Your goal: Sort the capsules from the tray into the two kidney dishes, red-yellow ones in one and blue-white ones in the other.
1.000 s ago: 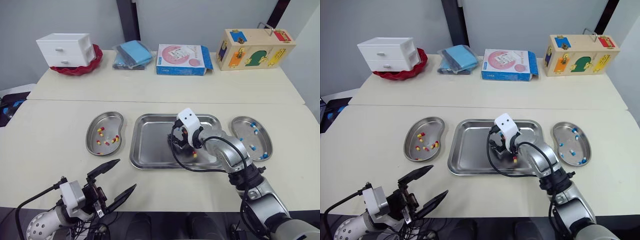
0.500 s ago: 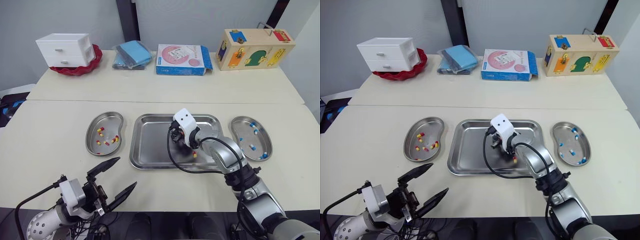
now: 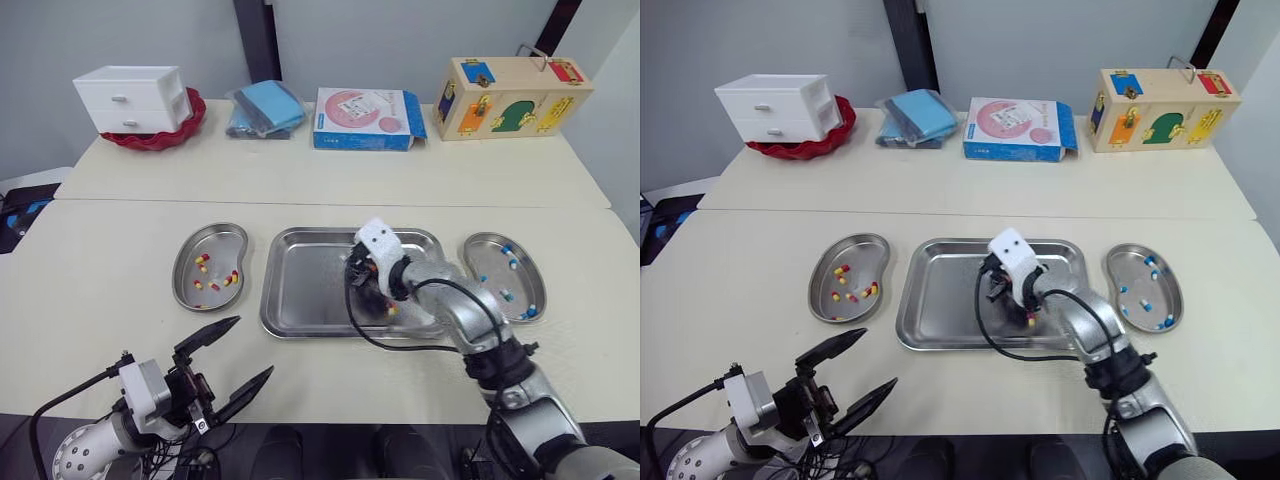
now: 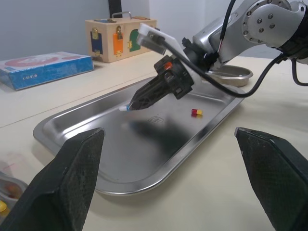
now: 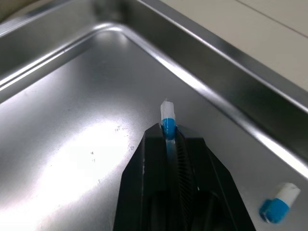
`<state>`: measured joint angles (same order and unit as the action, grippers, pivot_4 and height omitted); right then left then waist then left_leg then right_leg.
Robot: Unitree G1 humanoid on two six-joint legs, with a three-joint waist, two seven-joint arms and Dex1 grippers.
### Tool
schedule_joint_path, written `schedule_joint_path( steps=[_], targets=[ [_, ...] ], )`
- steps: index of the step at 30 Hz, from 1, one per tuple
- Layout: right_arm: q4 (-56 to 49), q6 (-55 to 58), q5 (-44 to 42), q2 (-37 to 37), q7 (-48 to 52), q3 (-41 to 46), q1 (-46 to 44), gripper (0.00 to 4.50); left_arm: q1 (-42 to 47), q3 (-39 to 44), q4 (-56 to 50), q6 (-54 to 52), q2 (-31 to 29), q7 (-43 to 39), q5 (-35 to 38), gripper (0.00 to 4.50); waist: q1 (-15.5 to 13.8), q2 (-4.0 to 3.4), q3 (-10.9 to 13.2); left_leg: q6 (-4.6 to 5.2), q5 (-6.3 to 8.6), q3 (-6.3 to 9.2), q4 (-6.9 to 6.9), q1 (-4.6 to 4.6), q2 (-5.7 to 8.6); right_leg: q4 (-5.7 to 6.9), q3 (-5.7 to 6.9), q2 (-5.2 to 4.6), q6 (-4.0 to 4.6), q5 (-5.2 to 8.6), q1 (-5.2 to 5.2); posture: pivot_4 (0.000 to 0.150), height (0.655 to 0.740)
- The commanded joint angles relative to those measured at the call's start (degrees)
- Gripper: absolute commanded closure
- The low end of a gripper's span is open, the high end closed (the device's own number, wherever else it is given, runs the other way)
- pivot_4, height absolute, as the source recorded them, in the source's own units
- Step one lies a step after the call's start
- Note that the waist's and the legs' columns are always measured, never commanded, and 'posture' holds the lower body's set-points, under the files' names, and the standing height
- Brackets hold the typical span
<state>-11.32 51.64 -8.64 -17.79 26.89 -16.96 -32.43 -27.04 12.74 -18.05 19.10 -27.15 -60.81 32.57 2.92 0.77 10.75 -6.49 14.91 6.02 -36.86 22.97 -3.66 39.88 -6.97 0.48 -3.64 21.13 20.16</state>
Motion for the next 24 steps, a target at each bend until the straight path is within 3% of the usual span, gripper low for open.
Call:
schedule_joint_path(
  steps=[1, 6, 12, 24],
  targets=[
    [-10.5, -2.4, -4.7, -8.3, 7.3, 8.5, 3.7, 4.49, 0.2, -0.9, -1.0, 1.1, -0.8, -2.1, 0.3, 0.0, -0.2, -0.01, 0.0, 0.0, 0.0, -0.01, 0.0, -0.01, 0.0, -0.01, -0.01, 0.0, 0.0, 0.0, -0.01, 0.15, 0.74],
    [-15.8, -5.3, -9.4, -22.0, 15.7, 20.2, 12.3, 4.49, 2.5, -2.7, 1.1, 2.7, -1.2, -6.0, 0.1, 0.0, -0.5, -0.04, 0.0, 0.01, 0.0, -0.01, 0.02, -0.02, 0.0, -0.08, 0.0, 0.0, -0.01, 0.0, -0.07, 0.15, 0.74],
    [-11.3, -9.4, -11.1, -34.0, 23.2, 38.2, 26.9, 4.49, 5.4, -5.8, 3.7, 4.4, -1.5, -11.3, 0.4, 0.0, -0.7, -0.04, 0.0, 0.02, 0.01, -0.12, 0.0, -0.06, 0.02, -0.2, -0.08, 0.0, -0.01, 0.0, -0.17, 0.15, 0.74],
    [-7.3, -11.4, -9.5, -36.3, 21.1, 39.8, 33.4, 4.49, 6.8, -6.8, 5.7, 5.1, -1.3, -13.8, 1.0, 0.0, 0.0, -0.04, 0.0, 0.03, 0.01, -0.22, -0.04, -0.18, 0.01, -0.15, -0.2, 0.01, -0.03, -0.01, -0.25, 0.15, 0.74]
  ],
)
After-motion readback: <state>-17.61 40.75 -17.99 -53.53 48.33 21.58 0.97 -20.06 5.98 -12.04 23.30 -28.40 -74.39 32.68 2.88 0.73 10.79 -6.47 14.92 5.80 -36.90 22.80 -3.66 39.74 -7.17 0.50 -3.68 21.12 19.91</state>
